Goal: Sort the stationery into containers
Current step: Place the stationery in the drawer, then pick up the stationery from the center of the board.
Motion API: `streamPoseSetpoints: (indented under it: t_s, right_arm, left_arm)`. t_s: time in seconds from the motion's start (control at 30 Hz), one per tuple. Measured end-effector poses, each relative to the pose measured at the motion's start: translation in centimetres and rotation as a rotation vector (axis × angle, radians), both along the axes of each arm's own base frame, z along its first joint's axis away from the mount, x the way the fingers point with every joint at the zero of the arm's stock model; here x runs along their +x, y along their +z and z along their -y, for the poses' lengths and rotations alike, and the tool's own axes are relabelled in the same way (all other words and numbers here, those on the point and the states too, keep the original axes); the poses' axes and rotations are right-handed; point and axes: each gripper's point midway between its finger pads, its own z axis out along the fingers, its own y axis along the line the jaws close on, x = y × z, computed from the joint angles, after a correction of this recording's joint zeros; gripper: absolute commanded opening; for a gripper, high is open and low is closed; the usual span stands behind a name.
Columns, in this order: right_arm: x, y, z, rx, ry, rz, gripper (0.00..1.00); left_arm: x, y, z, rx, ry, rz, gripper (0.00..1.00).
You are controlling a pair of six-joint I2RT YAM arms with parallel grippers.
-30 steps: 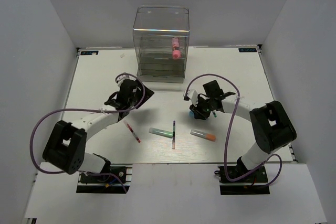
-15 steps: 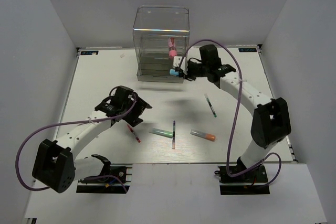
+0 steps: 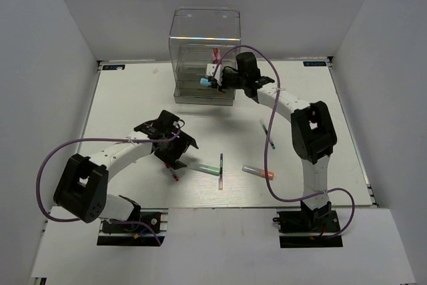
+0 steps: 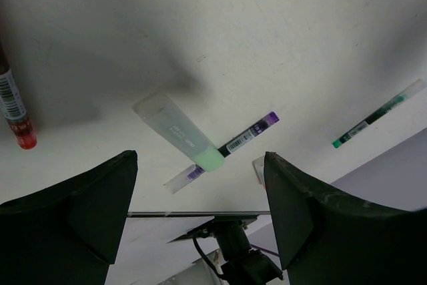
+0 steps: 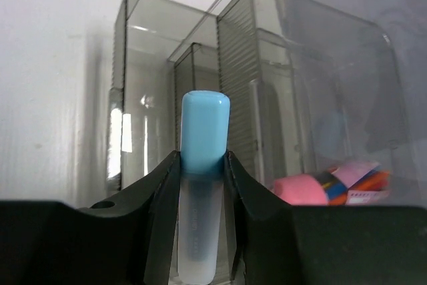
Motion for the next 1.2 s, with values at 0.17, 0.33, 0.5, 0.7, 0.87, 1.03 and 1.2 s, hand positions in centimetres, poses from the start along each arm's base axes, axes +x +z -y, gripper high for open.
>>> streamPoseSetpoints:
  t_s: [0.17, 0.33, 0.5, 0.7, 0.87, 1.03, 1.2]
  right_arm:
    - [1.1, 0.5, -0.7, 0.027, -0.006, 0.007, 0.56]
    - [-0.3, 0.2, -0.4, 0.048, 0.004, -0.041, 0.60]
    - [-5.4, 0.4, 2.0, 0.080, 0.001, -0.131, 0.61]
    - [-10.3, 3.2, 5.3, 0.164, -0.030, -0.142, 0.72]
    - [-11.8, 2.6, 8.3, 0.193, -0.171, -0.180, 0.90]
    - [-10.5, 0.7, 11.3, 0.185, -0.365, -0.246, 0.84]
    - [-11.2, -1.8, 14.4, 0.150, -0.462, -0.328, 0.36]
  left_arm:
    - [0.0, -0.3, 1.2, 0.014, -0.028, -0.045, 0.86]
    - [-1.0, -1.8, 2.1, 0.061, -0.069, -0.134, 0.86]
    - [-2.2, -2.9, 2.8, 0.117, -0.109, -0.220, 0.85]
    - [-3.6, -4.4, 3.4, 0.161, -0.137, -0.288, 0.78]
    - [-4.3, -5.2, 3.9, 0.153, -0.127, -0.346, 0.46]
    - [-3.9, -5.1, 4.7, 0.124, -0.126, -0.338, 0.12]
    - [-2.4, -4.4, 5.4, 0.119, -0.117, -0.285, 0.04]
